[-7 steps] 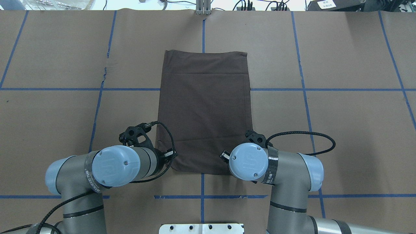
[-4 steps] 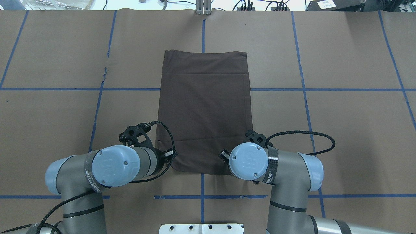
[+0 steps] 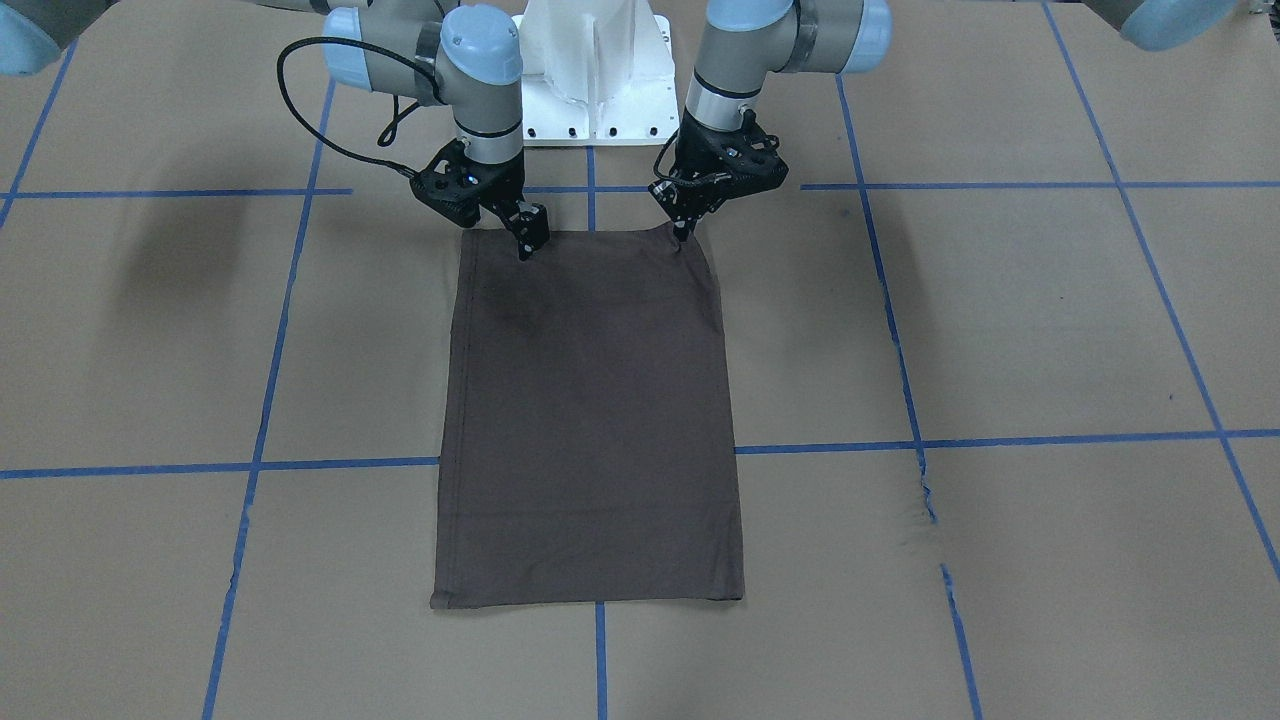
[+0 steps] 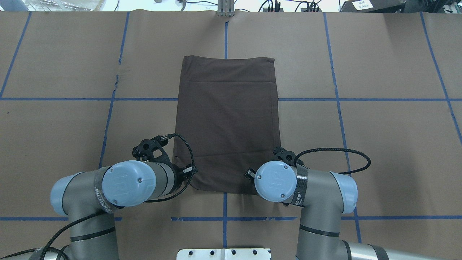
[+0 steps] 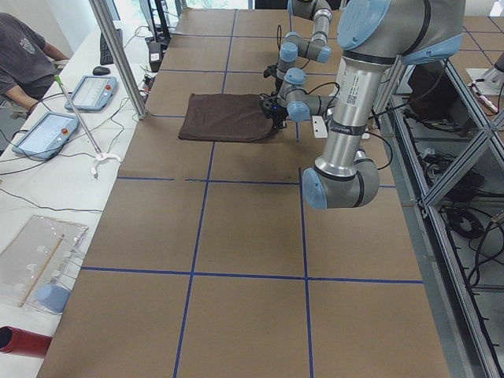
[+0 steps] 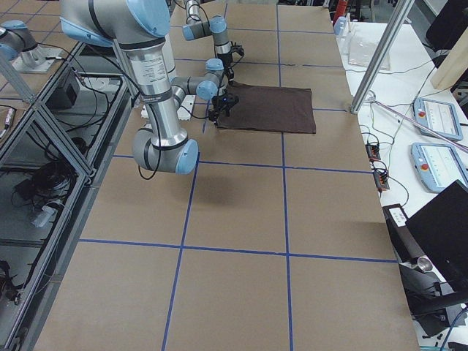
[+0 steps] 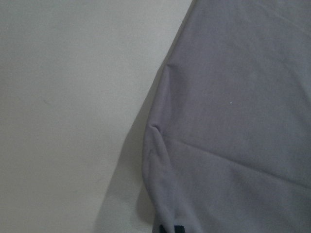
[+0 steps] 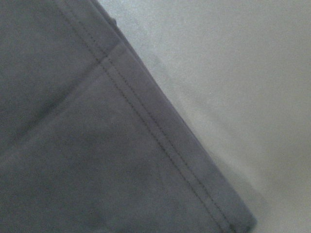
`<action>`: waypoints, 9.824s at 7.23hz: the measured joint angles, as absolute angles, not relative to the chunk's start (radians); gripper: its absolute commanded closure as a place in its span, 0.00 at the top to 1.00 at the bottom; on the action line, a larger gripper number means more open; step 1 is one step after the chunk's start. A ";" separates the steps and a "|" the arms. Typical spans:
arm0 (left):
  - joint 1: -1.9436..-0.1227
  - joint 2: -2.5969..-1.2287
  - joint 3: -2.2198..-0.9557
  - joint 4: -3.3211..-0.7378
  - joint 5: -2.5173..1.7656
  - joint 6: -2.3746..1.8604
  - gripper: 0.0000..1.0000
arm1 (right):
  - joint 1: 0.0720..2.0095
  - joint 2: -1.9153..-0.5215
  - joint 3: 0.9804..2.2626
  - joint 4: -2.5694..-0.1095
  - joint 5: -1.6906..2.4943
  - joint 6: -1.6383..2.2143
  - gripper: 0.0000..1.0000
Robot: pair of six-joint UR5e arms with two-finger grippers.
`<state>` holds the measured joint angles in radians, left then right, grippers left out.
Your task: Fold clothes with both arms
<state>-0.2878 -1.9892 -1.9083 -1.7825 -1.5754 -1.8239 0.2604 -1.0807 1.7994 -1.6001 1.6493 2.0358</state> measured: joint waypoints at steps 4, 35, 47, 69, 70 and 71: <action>-0.290 -1.990 -1.908 -1.782 -1.575 -1.824 0.00 | 0.261 -1.077 1.800 -1.600 1.652 2.036 0.00; -0.530 -2.083 -1.870 -1.719 -1.689 -1.680 0.00 | 0.594 -0.915 1.589 -1.284 1.801 1.900 0.00; -0.840 -2.146 -1.564 -1.950 -1.883 -1.327 1.00 | 0.973 -0.845 1.206 -1.092 2.115 1.364 1.00; -1.553 -1.575 -1.645 -1.611 -2.331 0.096 1.00 | 1.585 -1.612 1.782 -1.790 2.382 -0.110 1.00; -1.552 -1.572 -1.645 -1.611 -2.331 0.095 1.00 | 1.587 -1.612 1.781 -1.797 2.383 -0.110 1.00; -1.551 -1.569 -1.645 -1.611 -2.331 0.095 1.00 | 1.588 -1.616 1.778 -1.798 2.383 -0.110 1.00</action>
<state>-1.5514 -1.5687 -1.6453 -1.6107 -2.3314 0.0951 1.5881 -1.6164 1.7782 -1.7976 2.3829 -0.1104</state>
